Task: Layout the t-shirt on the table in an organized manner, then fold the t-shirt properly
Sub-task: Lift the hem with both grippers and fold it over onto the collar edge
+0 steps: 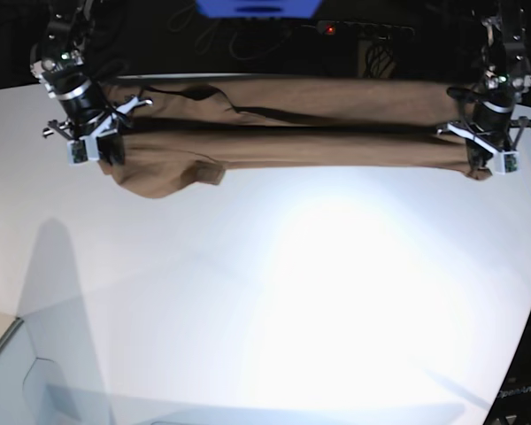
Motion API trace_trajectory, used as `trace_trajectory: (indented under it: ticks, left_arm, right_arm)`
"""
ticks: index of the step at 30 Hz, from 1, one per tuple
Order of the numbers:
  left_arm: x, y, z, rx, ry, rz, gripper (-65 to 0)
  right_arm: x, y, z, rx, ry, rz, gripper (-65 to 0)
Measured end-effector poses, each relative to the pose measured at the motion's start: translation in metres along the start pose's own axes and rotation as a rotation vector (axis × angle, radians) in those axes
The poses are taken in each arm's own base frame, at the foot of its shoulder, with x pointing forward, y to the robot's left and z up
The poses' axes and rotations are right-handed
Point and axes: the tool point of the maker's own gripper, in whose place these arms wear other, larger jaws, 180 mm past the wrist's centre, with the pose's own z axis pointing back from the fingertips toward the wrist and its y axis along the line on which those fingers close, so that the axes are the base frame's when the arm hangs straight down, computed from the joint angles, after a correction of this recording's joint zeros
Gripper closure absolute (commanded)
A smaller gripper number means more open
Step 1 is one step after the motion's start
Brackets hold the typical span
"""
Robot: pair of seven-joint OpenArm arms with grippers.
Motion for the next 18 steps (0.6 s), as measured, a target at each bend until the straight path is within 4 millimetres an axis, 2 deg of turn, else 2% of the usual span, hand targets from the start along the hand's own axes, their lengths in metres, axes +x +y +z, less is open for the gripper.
trace_trajectory:
  ticks: [6,8,12,14,18]
  left_arm:
    - [-0.025,0.007,-0.004,0.016,0.059,0.021,-0.5]
    - [-0.028,0.010,-0.006,0.020,0.056,0.030,-0.5]
    - [-0.029,0.012,-0.008,0.024,0.052,0.032,-1.3]
    - [-0.030,0.011,-0.007,0.023,0.061,0.031,-7.2]
    - [-0.030,0.010,-0.008,0.020,0.092,0.033,-24.7]
  right_arm:
    - [-0.025,0.003,-0.004,0.014,0.055,-0.042,0.0]
    - [-0.032,0.005,-0.005,0.018,0.072,-0.053,0.0]
    - [-0.034,0.006,-0.006,0.020,0.072,-0.058,0.0]
    - [-0.033,0.006,-0.006,0.020,0.071,-0.058,0.0]
    - [-0.027,0.004,-0.011,0.018,0.063,-0.055,0.0]
